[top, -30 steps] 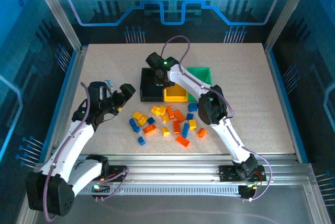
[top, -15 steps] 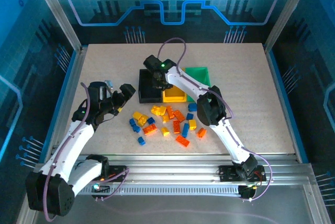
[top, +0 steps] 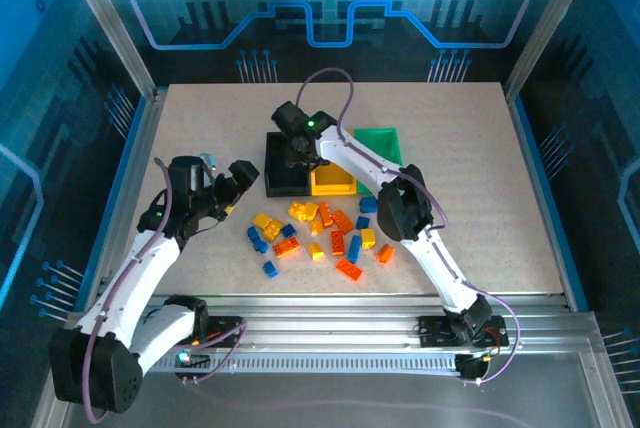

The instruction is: Sort the legos into containers by color

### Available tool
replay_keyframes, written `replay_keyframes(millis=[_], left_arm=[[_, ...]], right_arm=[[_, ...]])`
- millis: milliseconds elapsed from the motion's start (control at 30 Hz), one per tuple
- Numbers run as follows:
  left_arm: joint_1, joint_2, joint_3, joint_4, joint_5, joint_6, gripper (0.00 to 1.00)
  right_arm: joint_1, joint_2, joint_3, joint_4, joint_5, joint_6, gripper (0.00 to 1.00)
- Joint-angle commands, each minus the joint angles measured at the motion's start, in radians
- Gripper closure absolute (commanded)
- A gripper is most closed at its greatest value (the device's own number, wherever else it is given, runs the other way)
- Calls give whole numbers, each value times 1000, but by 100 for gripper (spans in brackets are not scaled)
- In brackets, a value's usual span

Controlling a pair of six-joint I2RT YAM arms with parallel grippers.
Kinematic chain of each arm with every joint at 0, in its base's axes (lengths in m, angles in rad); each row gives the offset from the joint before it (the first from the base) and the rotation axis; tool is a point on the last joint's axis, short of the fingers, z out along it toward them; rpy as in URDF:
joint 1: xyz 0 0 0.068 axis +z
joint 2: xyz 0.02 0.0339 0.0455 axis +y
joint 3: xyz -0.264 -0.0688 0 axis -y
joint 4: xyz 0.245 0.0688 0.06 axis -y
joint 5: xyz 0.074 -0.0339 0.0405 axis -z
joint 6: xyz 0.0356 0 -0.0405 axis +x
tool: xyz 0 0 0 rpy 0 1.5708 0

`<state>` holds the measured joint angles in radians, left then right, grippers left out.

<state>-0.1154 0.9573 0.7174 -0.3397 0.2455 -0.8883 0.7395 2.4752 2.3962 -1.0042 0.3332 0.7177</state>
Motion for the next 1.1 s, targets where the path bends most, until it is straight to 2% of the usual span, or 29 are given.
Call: replay_keyframes(millis=[0, 133, 333, 500, 633, 800, 1067], left_arm=[[1, -2, 31, -24, 25, 12, 1], [0, -6, 27, -22, 25, -2, 1], [2, -10, 2, 1, 40, -21, 1], [7, -14, -25, 27, 52, -22, 1], [8, -12, -55, 65, 69, -33, 1], [11, -3, -93, 105, 80, -44, 1], [11, 23, -111, 126, 96, -41, 1]], right_arm=[[5, -170, -79, 25, 19, -12, 27], [15, -357, -313, 86, 39, -16, 26], [24, -675, -771, 160, 30, 52, 25], [28, -918, -1159, 141, -19, 203, 28], [32, -1093, -1392, 119, -72, 366, 32], [37, -1201, -1511, 108, -93, 488, 36], [35, -1087, -1511, 161, -145, 530, 37]])
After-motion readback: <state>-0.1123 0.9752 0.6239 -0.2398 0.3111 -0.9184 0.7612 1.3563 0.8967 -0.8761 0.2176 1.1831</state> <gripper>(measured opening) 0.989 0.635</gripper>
